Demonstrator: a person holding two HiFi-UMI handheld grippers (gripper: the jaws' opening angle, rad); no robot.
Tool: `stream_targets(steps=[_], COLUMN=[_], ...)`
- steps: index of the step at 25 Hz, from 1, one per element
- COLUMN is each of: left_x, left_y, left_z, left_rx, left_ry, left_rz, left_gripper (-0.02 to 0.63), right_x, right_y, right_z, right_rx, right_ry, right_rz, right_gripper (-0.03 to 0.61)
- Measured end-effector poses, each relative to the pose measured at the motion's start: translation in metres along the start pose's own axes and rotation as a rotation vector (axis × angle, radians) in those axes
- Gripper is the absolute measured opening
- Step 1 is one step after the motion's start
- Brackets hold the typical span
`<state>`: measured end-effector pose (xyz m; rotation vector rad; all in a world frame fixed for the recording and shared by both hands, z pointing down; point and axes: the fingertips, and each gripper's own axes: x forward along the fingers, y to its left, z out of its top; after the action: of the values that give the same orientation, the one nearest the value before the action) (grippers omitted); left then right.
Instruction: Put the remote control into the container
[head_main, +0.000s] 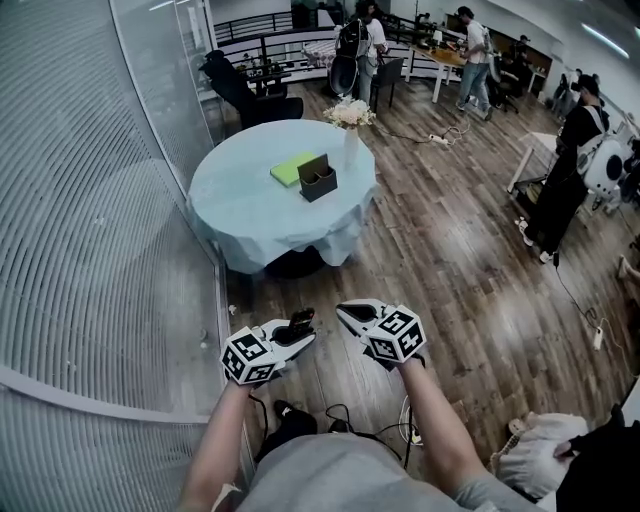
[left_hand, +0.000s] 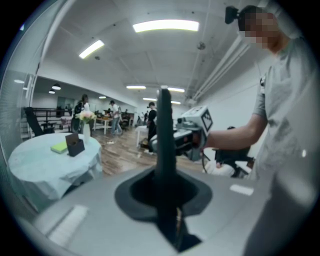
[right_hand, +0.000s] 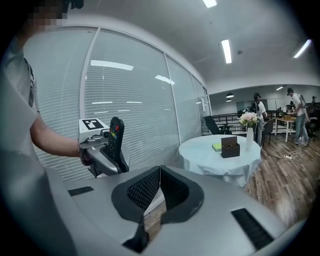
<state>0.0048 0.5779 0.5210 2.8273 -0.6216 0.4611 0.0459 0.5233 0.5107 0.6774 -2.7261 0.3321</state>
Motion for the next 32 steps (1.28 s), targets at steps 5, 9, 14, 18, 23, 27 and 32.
stream_targets(steps=[5,9,14,18,23,27,32], left_x=[-0.007,-0.009,-0.013,-0.014,-0.016,-0.016,-0.014], left_y=[0.008,0.015,0.033,0.054,0.077,0.091,0.110], left_z=[-0.003,-0.010,-0.013,-0.013,-0.005,0.000,0.006], left_rx=[-0.019,-0.037,-0.056,-0.065,-0.046,-0.032,-0.023], left_ry=[0.003,-0.003,-0.007,-0.009,-0.021,-0.024,-0.028], left_rz=[0.008,-0.007,-0.024,-0.036,-0.051,-0.069,-0.088], left_gripper=[0.046,0.046,0.046,0.046,0.046,0.046,0.046], right_x=[0.007,0.019,0.036,0.049,0.065,0.076,0.089], right_y=[0.003,0.008,0.006,-0.004,-0.016,-0.024,-0.038], right_z=[-0.009,-0.016,-0.010,0.001,0.013,0.019,0.027], right_rx=[0.017,0.009,-0.019,-0.012,-0.012,-0.012,-0.007], right_ry=[0.033,0.068,0.100,0.099,0.095,0.092,0.094], right_rz=[0.009,0.011,0.013,0.000,-0.026,-0.038,-0.057], right_gripper=[0.017,0.018,0.018,0.018,0.018,0.018,0.018])
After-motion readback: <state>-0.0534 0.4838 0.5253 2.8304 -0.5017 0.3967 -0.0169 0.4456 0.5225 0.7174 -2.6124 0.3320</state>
